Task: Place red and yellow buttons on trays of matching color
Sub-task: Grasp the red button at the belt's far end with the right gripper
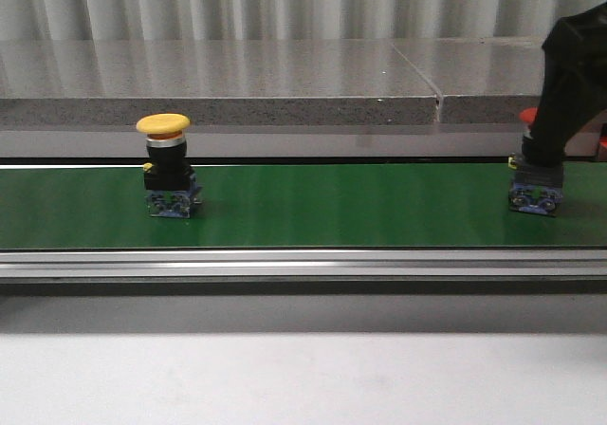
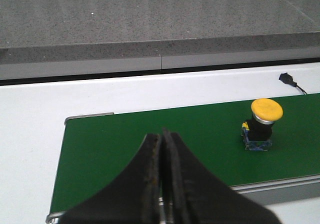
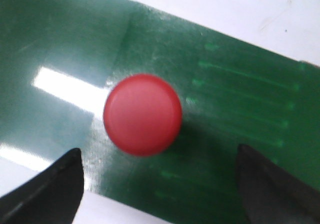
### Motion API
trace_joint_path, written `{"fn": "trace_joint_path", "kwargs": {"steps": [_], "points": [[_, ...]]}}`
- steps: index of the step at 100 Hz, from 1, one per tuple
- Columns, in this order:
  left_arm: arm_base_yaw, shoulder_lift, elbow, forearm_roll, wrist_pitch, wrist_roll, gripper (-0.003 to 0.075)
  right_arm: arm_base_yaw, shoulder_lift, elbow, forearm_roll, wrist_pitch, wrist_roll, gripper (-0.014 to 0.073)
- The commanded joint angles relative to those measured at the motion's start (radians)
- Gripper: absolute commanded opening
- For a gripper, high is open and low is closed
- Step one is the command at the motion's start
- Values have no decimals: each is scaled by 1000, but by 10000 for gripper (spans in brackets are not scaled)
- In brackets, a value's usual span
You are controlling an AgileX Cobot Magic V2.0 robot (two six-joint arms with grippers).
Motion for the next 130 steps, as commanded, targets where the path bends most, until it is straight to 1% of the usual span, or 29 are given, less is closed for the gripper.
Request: {"fn": "trace_joint_path", "kwargs": {"steps": [1,8,15,20,32,37,42,48,60,90,103,120,130], "points": [[-8,3,-25,-24,-74,0,-20,1,20,-55,-5,-80,-14,612],[-8,3,-25,-24,-74,0,-20,1,56,-71,-8,-88,-14,604],[-8,3,-25,-24,-74,0,-20,0,88,-86,-9,-71,-14,547],[-8,3,-25,-24,-74,0,-20,-1,104,-93,-11,-60,-14,470],[-8,3,-25,-24,-74,0,-20,-17,114,-111,-11,-26,-14,216],[-8,3,-25,-24,-74,0,-20,-28,111,-128,-11,8,-14,143],[-8,3,-25,-24,-74,0,-20,-43,111,-156,-11,50,-14,105],[-8,3,-25,-24,-74,0,-20,-72,111,-197,-11,99,-14,99],[-8,3,-25,-24,-74,0,-20,-156,111,-287,-11,152,-14,99],[-8,3,-25,-24,-74,0,-20,-444,141,-503,-11,174,-14,99],[-8,3,-25,-24,-74,0,-20,-533,217,-607,-10,173,-14,99],[-8,3,-25,-24,-74,0,-20,-602,368,-779,-9,163,-14,99],[-8,3,-25,-24,-74,0,-20,-632,475,-884,-6,199,-14,99]]}}
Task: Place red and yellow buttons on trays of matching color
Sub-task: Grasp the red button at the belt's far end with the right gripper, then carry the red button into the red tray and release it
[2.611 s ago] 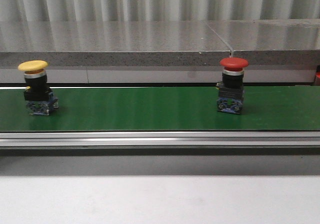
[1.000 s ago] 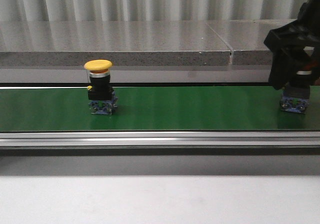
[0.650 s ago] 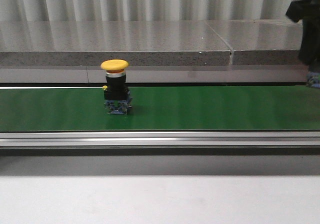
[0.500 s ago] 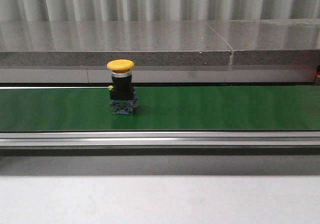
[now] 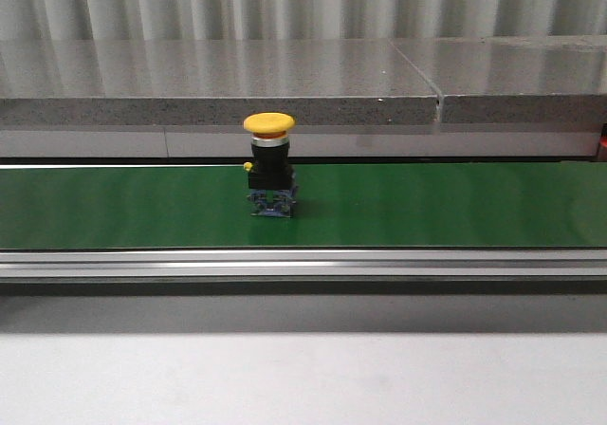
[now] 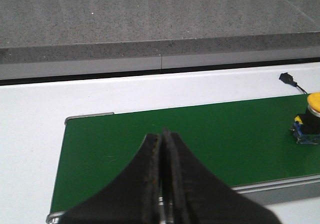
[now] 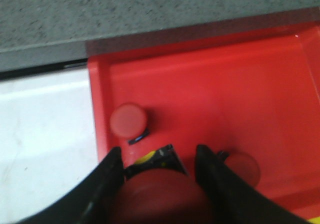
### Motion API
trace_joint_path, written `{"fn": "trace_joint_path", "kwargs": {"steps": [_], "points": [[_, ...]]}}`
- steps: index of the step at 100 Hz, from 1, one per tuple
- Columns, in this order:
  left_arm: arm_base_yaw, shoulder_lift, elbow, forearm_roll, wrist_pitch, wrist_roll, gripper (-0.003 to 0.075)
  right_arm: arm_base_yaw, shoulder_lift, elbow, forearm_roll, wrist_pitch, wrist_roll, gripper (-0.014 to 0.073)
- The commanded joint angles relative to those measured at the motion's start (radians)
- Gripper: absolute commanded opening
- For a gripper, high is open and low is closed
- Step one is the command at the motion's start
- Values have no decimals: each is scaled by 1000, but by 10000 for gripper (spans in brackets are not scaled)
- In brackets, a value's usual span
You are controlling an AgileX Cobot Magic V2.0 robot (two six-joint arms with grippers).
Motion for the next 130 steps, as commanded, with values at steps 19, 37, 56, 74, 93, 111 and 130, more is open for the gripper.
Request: {"fn": "trace_joint_path", "kwargs": {"steps": [19,37,56,74,93,111,130], "points": [[-12,3,-25,-24,-74,0,-20,-51,177,-238,7,23,-2,99],[-12,3,-25,-24,-74,0,-20,-52,237,-252,12,-25,1,99],[-12,3,-25,-24,-74,0,-20,-53,291,-262,22,-57,1,99],[-12,3,-25,-24,-74,0,-20,-53,343,-295,36,-68,1,99],[-12,3,-25,-24,-74,0,-20,-53,377,-302,60,-84,1,99],[-12,3,-25,-24,-74,0,-20,-53,398,-302,61,-93,1,101],[-12,3,-25,-24,-74,0,-20,-53,415,-302,62,-94,23,157]]}}
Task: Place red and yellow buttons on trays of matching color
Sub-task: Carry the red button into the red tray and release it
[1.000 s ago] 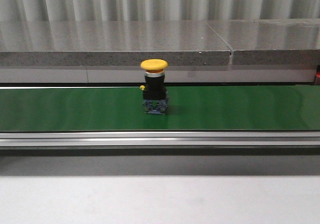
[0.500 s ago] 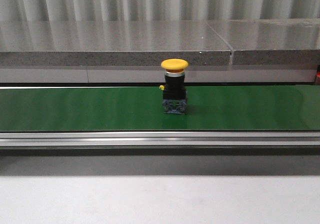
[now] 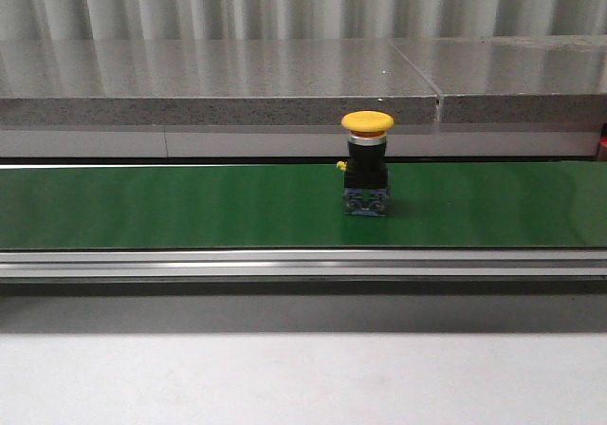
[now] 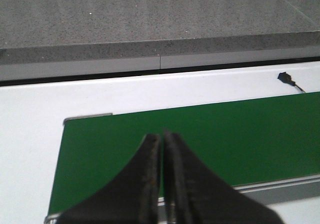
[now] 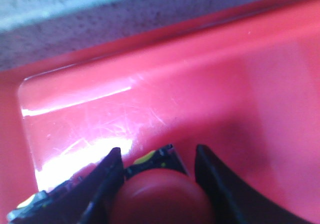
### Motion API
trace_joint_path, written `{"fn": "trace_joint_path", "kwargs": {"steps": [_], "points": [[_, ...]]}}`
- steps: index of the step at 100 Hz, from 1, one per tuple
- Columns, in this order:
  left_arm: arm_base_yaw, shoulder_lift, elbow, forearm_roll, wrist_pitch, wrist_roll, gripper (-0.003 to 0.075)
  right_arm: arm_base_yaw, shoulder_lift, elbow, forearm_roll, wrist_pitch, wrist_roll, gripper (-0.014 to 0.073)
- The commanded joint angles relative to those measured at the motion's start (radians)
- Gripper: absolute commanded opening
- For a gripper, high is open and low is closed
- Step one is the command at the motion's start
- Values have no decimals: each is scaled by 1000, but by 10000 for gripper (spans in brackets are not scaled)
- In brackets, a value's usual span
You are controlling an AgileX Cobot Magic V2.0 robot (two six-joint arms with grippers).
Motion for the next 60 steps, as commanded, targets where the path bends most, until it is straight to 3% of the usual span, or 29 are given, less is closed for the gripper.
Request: {"fn": "trace_joint_path", "kwargs": {"steps": [1,19,26,60], "points": [[-6,3,-25,-24,-74,-3,-20,-7,-66,-37,9,-49,9,175],[-6,3,-25,-24,-74,-3,-20,-7,-67,-38,9,-65,9,507],[-6,3,-25,-24,-74,-3,-20,-7,-70,-38,9,-65,9,583],[-6,3,-25,-24,-74,-3,-20,-7,-176,-38,-28,-50,9,594]]}}
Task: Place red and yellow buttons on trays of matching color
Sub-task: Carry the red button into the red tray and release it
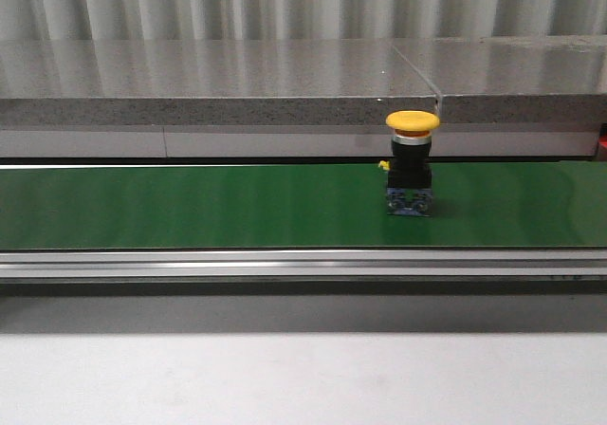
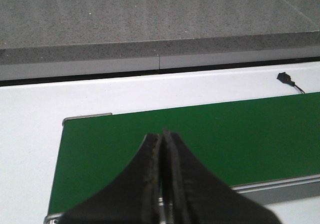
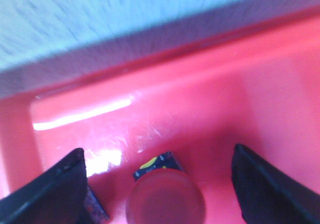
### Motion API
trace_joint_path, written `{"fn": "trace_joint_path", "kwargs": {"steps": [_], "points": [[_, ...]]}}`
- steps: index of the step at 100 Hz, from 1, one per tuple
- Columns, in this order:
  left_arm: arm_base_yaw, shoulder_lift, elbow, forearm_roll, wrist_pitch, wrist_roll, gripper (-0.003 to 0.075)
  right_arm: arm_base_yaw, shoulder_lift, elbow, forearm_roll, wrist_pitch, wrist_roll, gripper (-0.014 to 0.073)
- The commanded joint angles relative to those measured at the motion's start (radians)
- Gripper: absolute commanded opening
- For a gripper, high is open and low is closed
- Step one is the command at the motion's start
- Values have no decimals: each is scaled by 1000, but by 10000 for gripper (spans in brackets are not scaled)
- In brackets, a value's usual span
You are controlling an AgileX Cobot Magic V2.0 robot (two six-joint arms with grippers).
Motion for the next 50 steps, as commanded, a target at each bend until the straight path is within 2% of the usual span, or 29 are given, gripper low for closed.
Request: {"fn": "trace_joint_path", "kwargs": {"steps": [1,31,50], "points": [[-6,3,-25,-24,-74,-3,-20,-7,-127,-36,-25,-27,1,594],[-6,3,-25,-24,-74,-3,-20,-4,-304,-35,-42,58,1,594],[-6,3,-25,-24,-74,-3,-20,18,-418,-35,-40,179,1,594]]}}
